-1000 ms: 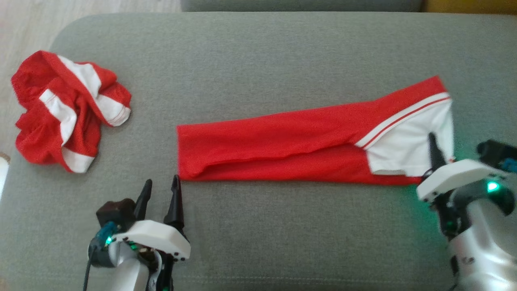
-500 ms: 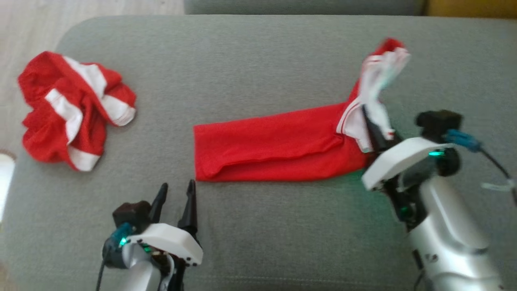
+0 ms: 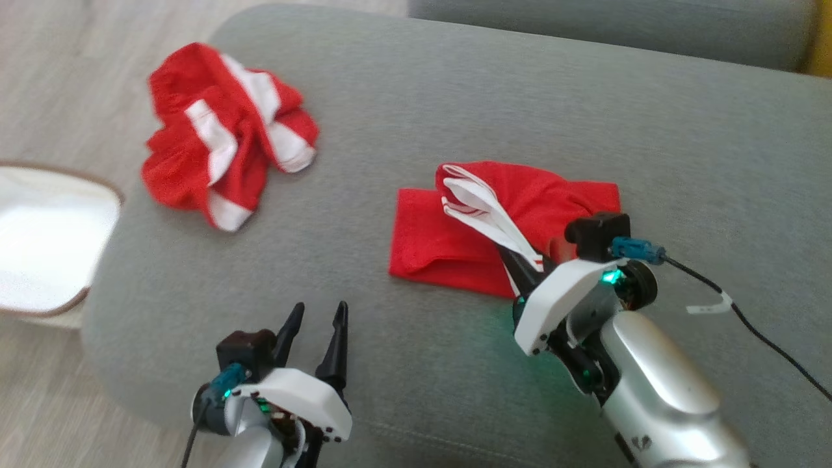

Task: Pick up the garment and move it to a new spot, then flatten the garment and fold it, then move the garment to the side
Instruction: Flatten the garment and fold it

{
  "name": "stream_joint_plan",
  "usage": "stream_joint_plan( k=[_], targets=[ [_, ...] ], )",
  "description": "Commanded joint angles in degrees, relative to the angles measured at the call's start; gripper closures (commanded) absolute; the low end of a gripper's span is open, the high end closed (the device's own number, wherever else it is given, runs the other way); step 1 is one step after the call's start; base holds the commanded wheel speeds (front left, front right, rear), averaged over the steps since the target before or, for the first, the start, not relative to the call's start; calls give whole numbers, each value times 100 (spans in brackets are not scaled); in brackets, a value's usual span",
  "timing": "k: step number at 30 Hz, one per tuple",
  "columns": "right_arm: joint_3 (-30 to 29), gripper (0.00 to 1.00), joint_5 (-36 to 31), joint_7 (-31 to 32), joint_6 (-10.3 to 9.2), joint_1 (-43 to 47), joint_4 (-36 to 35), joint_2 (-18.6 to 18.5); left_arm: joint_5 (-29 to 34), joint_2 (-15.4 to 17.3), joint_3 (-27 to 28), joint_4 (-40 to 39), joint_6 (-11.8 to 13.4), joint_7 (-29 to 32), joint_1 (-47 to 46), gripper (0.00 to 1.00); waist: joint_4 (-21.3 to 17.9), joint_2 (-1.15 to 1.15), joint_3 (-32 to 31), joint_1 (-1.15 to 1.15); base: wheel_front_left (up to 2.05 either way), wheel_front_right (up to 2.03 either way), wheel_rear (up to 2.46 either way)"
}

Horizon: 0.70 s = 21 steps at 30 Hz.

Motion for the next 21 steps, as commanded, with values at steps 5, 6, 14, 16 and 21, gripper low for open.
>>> stream_joint_plan(
  k=[5, 6, 14, 16, 21],
  targets=[
    [238, 100, 293, -386, 37, -521, 234, 126, -65, 38, 51, -103, 66, -71, -188, 0, 411, 0, -3, 0, 0, 0, 0],
    [269, 100, 339, -454, 37, -572, 348, 126, -66, 38, 29, -100, 66, -71, -184, 0, 448, 0, -7, 0, 0, 0, 0],
    [678, 0, 1126, -1098, 37, -882, 801, 127, -50, 38, 8, -91, 125, -71, -187, 0, 453, 0, -37, 0, 0, 0, 0],
    [685, 0, 1236, -1396, 37, -960, 854, 127, -27, 38, 54, -105, 140, -71, -196, 0, 341, 0, -48, 0, 0, 0, 0],
    [325, 0, 1029, -1938, 37, -1123, 1246, 127, 24, 38, 178, -185, 160, -71, -222, 0, -12, 0, -83, 0, 0, 0, 0]
  ],
)
